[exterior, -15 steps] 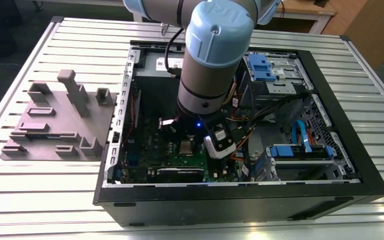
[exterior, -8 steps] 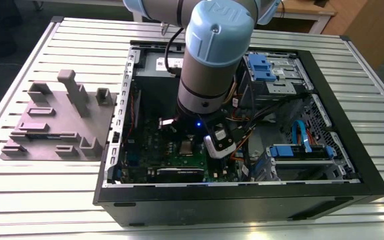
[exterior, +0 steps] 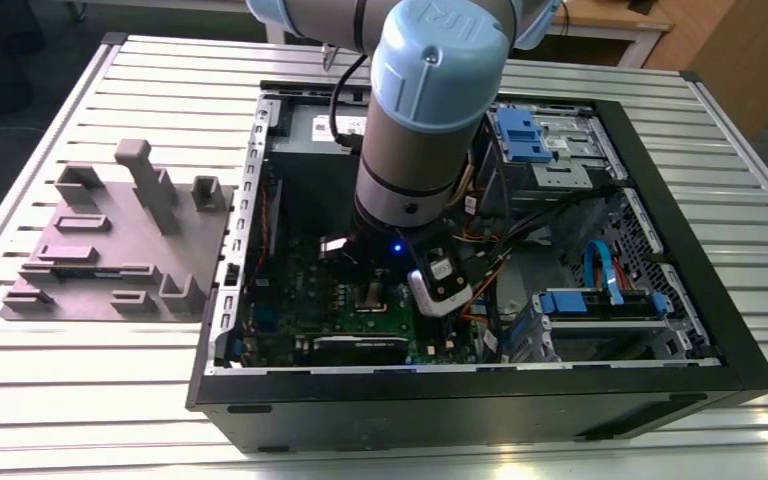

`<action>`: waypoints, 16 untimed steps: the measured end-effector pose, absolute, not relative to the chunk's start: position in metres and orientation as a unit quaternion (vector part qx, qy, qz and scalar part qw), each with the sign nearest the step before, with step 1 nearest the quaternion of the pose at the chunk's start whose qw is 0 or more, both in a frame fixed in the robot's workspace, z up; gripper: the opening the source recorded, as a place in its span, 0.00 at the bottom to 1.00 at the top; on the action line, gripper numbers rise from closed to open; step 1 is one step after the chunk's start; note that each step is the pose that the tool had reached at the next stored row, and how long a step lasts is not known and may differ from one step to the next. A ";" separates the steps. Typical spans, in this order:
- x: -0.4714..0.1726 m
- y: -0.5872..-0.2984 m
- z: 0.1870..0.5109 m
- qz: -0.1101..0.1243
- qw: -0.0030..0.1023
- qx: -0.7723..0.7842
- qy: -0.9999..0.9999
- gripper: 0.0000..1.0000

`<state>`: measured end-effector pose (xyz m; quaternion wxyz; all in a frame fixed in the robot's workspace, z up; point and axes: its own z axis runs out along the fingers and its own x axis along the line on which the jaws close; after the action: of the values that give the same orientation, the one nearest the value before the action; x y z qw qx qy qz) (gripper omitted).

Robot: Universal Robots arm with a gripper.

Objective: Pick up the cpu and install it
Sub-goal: 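Place the cpu into insertion slot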

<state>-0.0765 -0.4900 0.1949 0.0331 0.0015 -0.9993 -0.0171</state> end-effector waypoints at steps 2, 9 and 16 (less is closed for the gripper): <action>-0.076 -0.490 0.196 -0.017 0.034 0.002 -0.999 0.27; -0.074 -0.490 0.199 -0.017 0.038 0.001 -0.999 0.41; -0.077 -0.490 0.198 -0.017 0.038 0.002 -0.999 0.48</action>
<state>-0.0769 -0.4900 0.1985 0.0378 0.0018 -0.9991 -0.0171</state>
